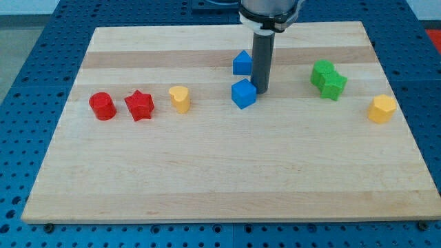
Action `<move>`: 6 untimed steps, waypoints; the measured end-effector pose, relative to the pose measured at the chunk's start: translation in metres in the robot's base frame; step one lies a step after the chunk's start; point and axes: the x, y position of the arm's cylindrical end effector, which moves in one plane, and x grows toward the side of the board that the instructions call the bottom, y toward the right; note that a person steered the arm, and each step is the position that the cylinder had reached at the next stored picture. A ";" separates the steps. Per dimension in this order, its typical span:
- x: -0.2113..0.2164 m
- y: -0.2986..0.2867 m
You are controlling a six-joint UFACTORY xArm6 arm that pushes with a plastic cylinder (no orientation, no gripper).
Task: Move the blue cube to the right of the yellow heart
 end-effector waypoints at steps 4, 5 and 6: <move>0.005 -0.011; 0.007 -0.012; 0.009 -0.012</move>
